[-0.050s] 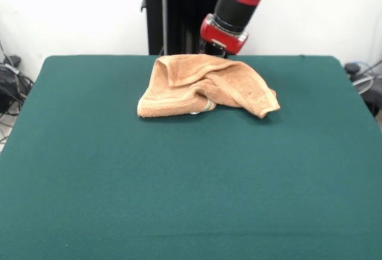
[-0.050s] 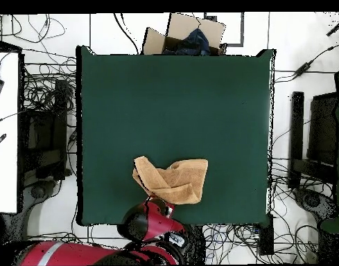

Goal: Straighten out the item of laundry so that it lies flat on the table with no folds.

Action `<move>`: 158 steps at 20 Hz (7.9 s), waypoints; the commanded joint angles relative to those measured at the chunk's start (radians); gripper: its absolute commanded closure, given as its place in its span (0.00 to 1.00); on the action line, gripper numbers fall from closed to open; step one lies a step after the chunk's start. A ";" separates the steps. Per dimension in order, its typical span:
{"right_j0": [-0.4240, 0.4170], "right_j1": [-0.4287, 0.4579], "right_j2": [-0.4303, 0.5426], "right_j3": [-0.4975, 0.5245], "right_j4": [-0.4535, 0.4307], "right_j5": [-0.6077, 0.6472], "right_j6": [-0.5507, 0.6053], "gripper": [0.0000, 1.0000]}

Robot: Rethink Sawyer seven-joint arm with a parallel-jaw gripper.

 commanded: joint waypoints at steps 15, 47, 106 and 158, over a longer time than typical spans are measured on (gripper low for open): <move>-0.064 0.146 0.097 -0.161 0.063 -0.206 0.273 0.00; -0.218 0.194 0.169 -0.336 -0.185 -0.181 0.149 0.00; -0.036 -0.268 0.012 -0.192 -0.113 0.628 0.173 0.00; -0.150 -0.103 0.170 -0.349 -0.231 0.363 0.113 0.00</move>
